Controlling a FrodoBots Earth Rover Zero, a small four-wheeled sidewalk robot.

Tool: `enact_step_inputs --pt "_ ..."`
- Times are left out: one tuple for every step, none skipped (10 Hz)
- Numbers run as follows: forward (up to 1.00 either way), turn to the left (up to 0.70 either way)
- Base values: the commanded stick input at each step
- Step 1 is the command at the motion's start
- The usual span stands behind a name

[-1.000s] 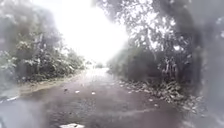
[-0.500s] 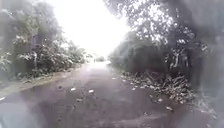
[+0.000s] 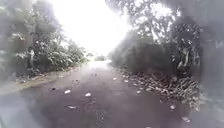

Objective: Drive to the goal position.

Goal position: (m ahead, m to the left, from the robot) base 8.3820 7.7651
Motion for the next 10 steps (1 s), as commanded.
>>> enact_step_inputs --pt "0.7 0.0" --pt "0.7 0.0" --pt "0.7 0.0" --pt "0.7 0.0" --pt "0.7 0.0" --pt "0.7 0.0" --pt "0.7 0.0" --pt "0.7 0.0" --pt "0.7 0.0" --pt "0.7 0.0"
